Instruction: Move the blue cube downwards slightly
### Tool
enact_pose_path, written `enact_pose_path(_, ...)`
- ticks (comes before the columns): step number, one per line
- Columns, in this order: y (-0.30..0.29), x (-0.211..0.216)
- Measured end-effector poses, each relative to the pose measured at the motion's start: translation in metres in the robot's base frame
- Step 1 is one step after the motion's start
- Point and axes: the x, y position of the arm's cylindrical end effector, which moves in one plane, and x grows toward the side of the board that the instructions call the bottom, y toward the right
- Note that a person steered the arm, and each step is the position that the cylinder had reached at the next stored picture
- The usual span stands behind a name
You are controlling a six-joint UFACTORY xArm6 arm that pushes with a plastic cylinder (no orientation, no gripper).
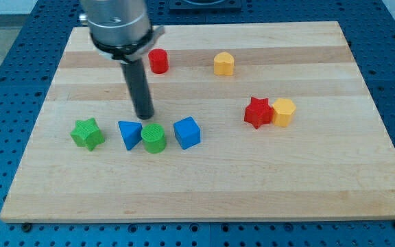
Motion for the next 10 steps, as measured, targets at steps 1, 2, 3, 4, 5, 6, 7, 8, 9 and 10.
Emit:
enact_pose_path(1,0.014,0.000)
enact_pose_path(2,0.032,0.008)
enact_pose_path(3,0.038,0.013)
enact_pose_path(4,0.040,0.013)
enact_pose_path(5,0.061,0.013)
enact_pose_path(6,0.074,0.013)
enact_pose_path(7,0.074,0.013)
enact_pose_path(8,0.077,0.013)
enact_pose_path(9,0.094,0.014)
enact_pose_path(10,0.096,0.014)
